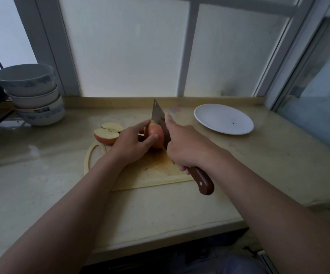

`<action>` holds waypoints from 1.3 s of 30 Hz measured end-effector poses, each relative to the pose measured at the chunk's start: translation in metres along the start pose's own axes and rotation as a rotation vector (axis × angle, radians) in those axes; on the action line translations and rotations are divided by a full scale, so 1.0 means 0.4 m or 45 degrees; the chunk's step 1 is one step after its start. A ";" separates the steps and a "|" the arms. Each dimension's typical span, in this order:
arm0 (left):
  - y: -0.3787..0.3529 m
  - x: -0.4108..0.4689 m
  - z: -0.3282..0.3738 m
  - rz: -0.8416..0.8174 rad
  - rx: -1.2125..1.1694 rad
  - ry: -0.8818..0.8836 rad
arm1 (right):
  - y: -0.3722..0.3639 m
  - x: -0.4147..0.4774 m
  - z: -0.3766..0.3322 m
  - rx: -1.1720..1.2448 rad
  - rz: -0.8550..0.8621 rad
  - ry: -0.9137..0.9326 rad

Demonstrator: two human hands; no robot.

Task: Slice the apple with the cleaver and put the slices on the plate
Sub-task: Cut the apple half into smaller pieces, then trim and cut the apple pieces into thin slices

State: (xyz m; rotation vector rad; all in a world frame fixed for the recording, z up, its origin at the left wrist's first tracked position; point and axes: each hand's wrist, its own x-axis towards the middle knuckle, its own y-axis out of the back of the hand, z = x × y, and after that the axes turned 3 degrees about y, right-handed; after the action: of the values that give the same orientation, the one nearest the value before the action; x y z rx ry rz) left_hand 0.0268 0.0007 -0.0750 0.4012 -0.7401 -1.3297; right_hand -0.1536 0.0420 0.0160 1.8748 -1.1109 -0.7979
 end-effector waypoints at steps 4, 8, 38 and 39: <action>0.001 -0.005 0.002 -0.005 -0.019 -0.010 | 0.000 -0.009 0.005 0.026 -0.021 -0.020; -0.001 -0.005 0.001 -0.013 -0.041 -0.010 | 0.000 -0.029 0.009 0.016 -0.045 -0.035; 0.002 -0.018 0.007 -0.107 -0.113 0.059 | 0.000 -0.024 0.167 0.680 0.104 -0.054; 0.002 -0.018 0.008 -0.091 -0.125 0.071 | 0.000 -0.021 0.178 0.737 0.115 -0.037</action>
State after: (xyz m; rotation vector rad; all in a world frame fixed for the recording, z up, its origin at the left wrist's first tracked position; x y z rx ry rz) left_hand 0.0247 0.0081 -0.0741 0.3879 -0.6165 -1.4106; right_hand -0.2152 0.0274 -0.0172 2.2590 -1.5525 -0.4795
